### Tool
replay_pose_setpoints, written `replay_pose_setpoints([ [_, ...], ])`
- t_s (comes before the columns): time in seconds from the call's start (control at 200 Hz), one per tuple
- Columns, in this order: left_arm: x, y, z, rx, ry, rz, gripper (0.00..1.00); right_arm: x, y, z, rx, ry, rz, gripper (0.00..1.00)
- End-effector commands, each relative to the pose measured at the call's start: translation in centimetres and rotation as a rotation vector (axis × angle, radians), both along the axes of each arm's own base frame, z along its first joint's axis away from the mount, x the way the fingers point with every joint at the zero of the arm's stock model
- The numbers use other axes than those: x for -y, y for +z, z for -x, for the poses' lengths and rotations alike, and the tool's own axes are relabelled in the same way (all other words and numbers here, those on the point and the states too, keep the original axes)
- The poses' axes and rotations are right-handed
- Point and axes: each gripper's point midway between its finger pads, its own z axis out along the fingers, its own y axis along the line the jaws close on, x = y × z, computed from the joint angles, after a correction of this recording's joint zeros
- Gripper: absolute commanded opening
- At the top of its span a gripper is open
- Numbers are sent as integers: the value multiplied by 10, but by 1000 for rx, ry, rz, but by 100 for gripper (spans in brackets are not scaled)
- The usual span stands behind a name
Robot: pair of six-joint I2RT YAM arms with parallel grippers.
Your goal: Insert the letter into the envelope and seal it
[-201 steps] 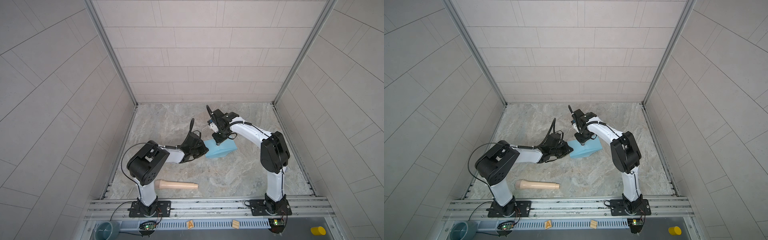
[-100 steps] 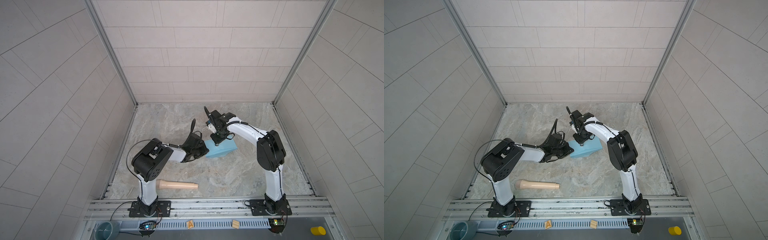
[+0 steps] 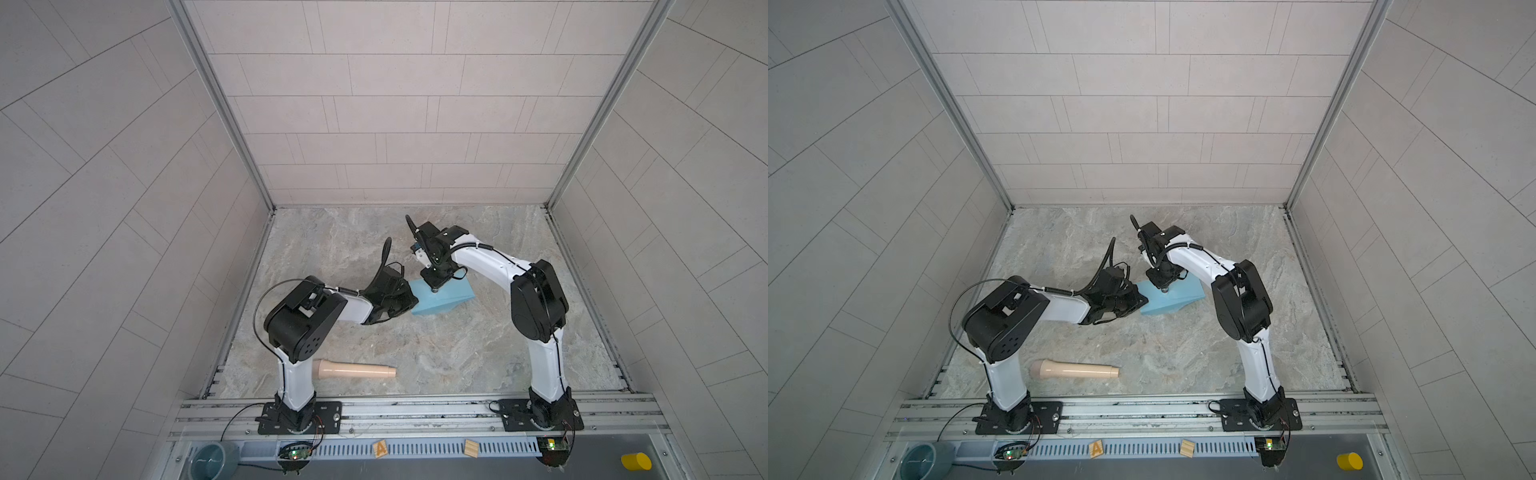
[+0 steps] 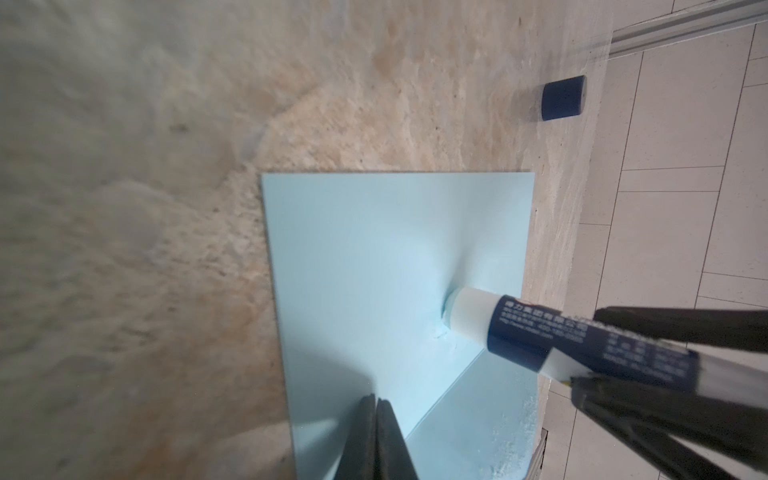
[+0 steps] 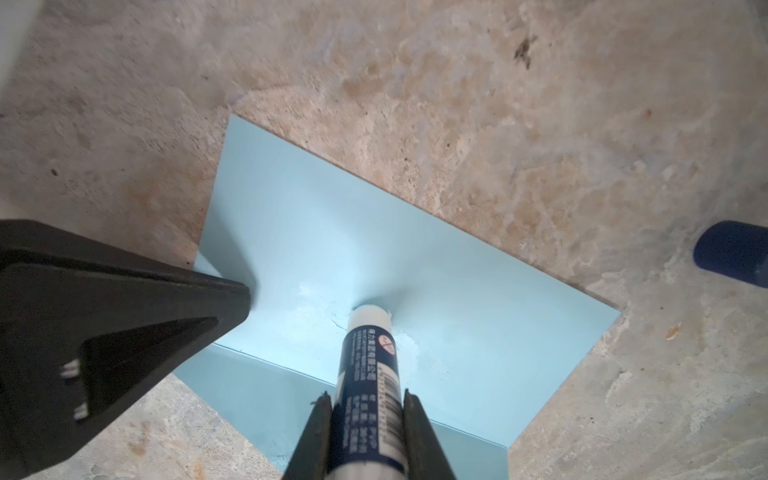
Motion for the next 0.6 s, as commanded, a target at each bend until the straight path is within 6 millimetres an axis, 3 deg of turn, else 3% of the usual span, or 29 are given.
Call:
replay_pose_setpoints([
  [0.0,-6,-16,4,-30,6,-52,6,22,-5,2,-25,-11,86,0],
  [0.39,-8,-16,6,-31,9,-54,5,53,-4,-3,-27,-55,133,0],
  [0.59,-8,-16,7,-31,9,-53,5,42,6,-5,-15,-58,72,0],
])
